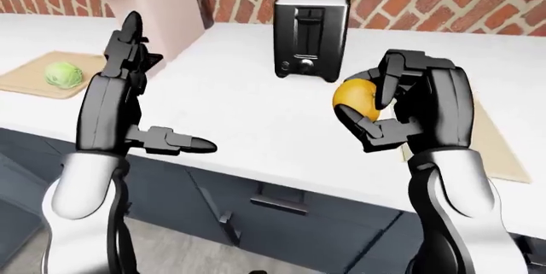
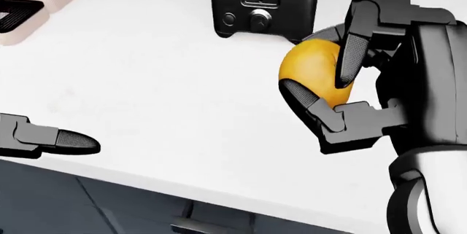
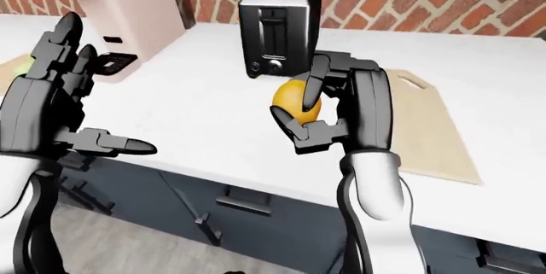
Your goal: Place the brussel sprout and the tangerine on separate cutting boards.
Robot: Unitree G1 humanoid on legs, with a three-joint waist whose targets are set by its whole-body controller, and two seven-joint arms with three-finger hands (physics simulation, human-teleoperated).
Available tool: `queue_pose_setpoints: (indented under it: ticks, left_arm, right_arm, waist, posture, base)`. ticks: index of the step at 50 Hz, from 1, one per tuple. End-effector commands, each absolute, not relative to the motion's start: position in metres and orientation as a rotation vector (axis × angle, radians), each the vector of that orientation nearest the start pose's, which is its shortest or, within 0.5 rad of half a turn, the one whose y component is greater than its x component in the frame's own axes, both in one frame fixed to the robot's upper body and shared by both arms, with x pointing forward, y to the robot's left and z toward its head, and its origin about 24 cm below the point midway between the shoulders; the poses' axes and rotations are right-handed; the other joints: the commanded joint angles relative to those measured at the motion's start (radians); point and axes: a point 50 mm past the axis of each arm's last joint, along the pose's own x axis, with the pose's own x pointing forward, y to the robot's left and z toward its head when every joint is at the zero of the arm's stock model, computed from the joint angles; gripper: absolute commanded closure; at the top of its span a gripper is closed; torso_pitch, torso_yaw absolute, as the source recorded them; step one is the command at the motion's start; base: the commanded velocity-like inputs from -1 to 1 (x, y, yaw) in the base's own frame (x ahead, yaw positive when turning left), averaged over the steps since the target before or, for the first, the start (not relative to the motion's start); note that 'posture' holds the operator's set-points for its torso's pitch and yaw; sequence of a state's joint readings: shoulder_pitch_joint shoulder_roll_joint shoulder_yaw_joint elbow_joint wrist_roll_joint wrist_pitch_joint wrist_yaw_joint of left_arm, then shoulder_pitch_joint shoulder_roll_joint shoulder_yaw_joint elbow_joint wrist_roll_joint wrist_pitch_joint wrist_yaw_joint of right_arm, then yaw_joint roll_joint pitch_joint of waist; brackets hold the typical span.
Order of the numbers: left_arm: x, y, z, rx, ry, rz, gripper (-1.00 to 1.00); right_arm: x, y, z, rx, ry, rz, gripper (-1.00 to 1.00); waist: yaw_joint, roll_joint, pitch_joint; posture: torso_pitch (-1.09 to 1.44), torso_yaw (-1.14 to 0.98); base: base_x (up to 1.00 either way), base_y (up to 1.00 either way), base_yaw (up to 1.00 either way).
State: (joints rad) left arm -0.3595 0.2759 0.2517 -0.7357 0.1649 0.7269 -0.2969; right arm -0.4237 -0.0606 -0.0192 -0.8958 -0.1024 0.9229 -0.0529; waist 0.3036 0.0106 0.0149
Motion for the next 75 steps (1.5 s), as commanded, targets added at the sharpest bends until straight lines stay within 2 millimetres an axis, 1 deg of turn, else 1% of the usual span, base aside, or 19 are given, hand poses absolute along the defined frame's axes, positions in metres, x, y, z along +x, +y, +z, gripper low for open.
queue_pose_setpoints:
  ticks: [1,9,10,13,17,19,20,21,23,30,36,40,41,44,49,50,61,72,75]
  left_arm:
    - [0.2393,0.2007,0.2449,0.400,-0.411,0.052,-1.00]
    - [0.2402,0.2003,0.2447,0.404,-0.409,0.051,-1.00]
    - [0.2403,0.2004,0.2453,0.405,-0.410,0.051,-1.00]
    - [0.2401,0.2002,0.2460,0.408,-0.411,0.051,-1.00]
    - [0.2405,0.1994,0.2472,0.409,-0.414,0.048,-1.00]
    - [0.2412,0.1990,0.2474,0.409,-0.415,0.048,-1.00]
    - [0.2413,0.1988,0.2475,0.410,-0.415,0.047,-1.00]
    - [0.2409,0.1991,0.2477,0.410,-0.416,0.048,-1.00]
    - [0.2400,0.1989,0.2467,0.411,-0.414,0.047,-1.00]
    - [0.2396,0.1990,0.2455,0.411,-0.414,0.049,-1.00]
    - [0.2393,0.1992,0.2443,0.411,-0.412,0.049,-1.00]
    - [0.2399,0.1991,0.2430,0.411,-0.410,0.049,-1.00]
    - [0.2402,0.1991,0.2428,0.411,-0.410,0.049,-1.00]
    - [0.2409,0.1988,0.2425,0.413,-0.409,0.049,-1.00]
    - [0.2409,0.1986,0.2429,0.412,-0.409,0.048,-1.00]
    - [0.2411,0.1985,0.2429,0.413,-0.409,0.047,-1.00]
    - [0.2417,0.1981,0.2450,0.413,-0.412,0.045,-1.00]
    - [0.2408,0.1987,0.2423,0.414,-0.408,0.046,-1.00]
    - [0.2407,0.1988,0.2414,0.415,-0.406,0.047,-1.00]
  right_arm:
    - [0.2277,-0.1413,0.2512,-0.086,-0.464,-0.056,1.00]
    - [0.2288,-0.1415,0.2510,-0.076,-0.458,-0.057,1.00]
    - [0.2292,-0.1412,0.2509,-0.075,-0.458,-0.056,1.00]
    - [0.2296,-0.1412,0.2511,-0.071,-0.458,-0.056,1.00]
    - [0.2294,-0.1407,0.2526,-0.071,-0.459,-0.053,1.00]
    - [0.2289,-0.1408,0.2529,-0.074,-0.462,-0.053,1.00]
    - [0.2292,-0.1412,0.2528,-0.074,-0.458,-0.056,1.00]
    - [0.2288,-0.1410,0.2531,-0.070,-0.459,-0.055,1.00]
    - [0.2293,-0.1411,0.2523,-0.074,-0.455,-0.057,1.00]
    - [0.2295,-0.1398,0.2512,-0.098,-0.458,-0.056,1.00]
    - [0.2305,-0.1396,0.2474,-0.096,-0.448,-0.055,1.00]
    - [0.2301,-0.1392,0.2468,-0.108,-0.450,-0.056,1.00]
    - [0.2308,-0.1394,0.2468,-0.107,-0.448,-0.056,1.00]
    - [0.2308,-0.1388,0.2457,-0.107,-0.451,-0.054,1.00]
    - [0.2319,-0.1391,0.2467,-0.106,-0.451,-0.057,1.00]
    - [0.2318,-0.1392,0.2469,-0.103,-0.451,-0.056,1.00]
    - [0.2339,-0.1364,0.2481,-0.114,-0.448,-0.048,1.00]
    - [0.2353,-0.1367,0.2459,-0.101,-0.438,-0.049,1.00]
    - [0.2354,-0.1371,0.2439,-0.096,-0.435,-0.049,1.00]
  waist:
    - [0.000,-0.003,-0.016]
    - [-0.005,0.034,-0.041]
    - [0.003,0.020,-0.033]
    - [0.005,0.053,-0.069]
    - [0.008,0.002,-0.020]
    - [0.000,-0.076,-0.039]
    - [-0.017,-0.037,-0.021]
    - [-0.004,-0.035,0.014]
    - [0.001,-0.048,0.007]
    - [0.046,-0.008,0.016]
    - [0.065,0.027,0.007]
    - [0.064,0.087,-0.041]
    - [0.066,0.056,0.003]
    - [0.052,0.042,-0.013]
    - [0.057,-0.045,0.000]
    - [0.081,-0.031,-0.027]
    - [0.136,0.002,-0.040]
    - [0.146,0.000,-0.056]
    - [0.116,0.020,-0.020]
  posture:
    - [0.00,0.37]
    - [0.00,0.37]
    - [0.00,0.37]
    - [0.00,0.37]
    - [0.00,0.37]
    - [0.00,0.37]
    - [0.00,0.37]
    - [0.00,0.37]
    - [0.00,0.37]
    - [0.00,0.37]
    - [0.00,0.37]
    - [0.00,0.37]
    - [0.00,0.37]
    - [0.00,0.37]
    - [0.00,0.37]
    - [0.00,0.37]
    - [0.00,0.37]
    - [0.00,0.37]
    - [0.00,0.37]
  base:
    - [-0.21,-0.45,0.00]
    - [-0.21,-0.46,0.00]
    - [-0.20,-0.50,0.00]
    - [-0.21,-0.54,0.00]
    - [-0.20,-0.59,0.00]
    - [-0.11,-0.61,0.00]
    - [0.00,-0.28,0.00]
    - [0.00,0.00,0.00]
    - [0.00,0.00,0.00]
    - [0.00,0.00,0.00]
    - [0.00,0.00,0.00]
    - [0.06,0.00,0.00]
    - [0.19,0.00,0.00]
    - [0.20,0.00,0.00]
    - [0.14,0.00,0.00]
    - [0.00,0.00,0.00]
    - [0.00,0.00,0.00]
    - [0.01,0.00,0.00]
    - [0.17,0.00,0.00]
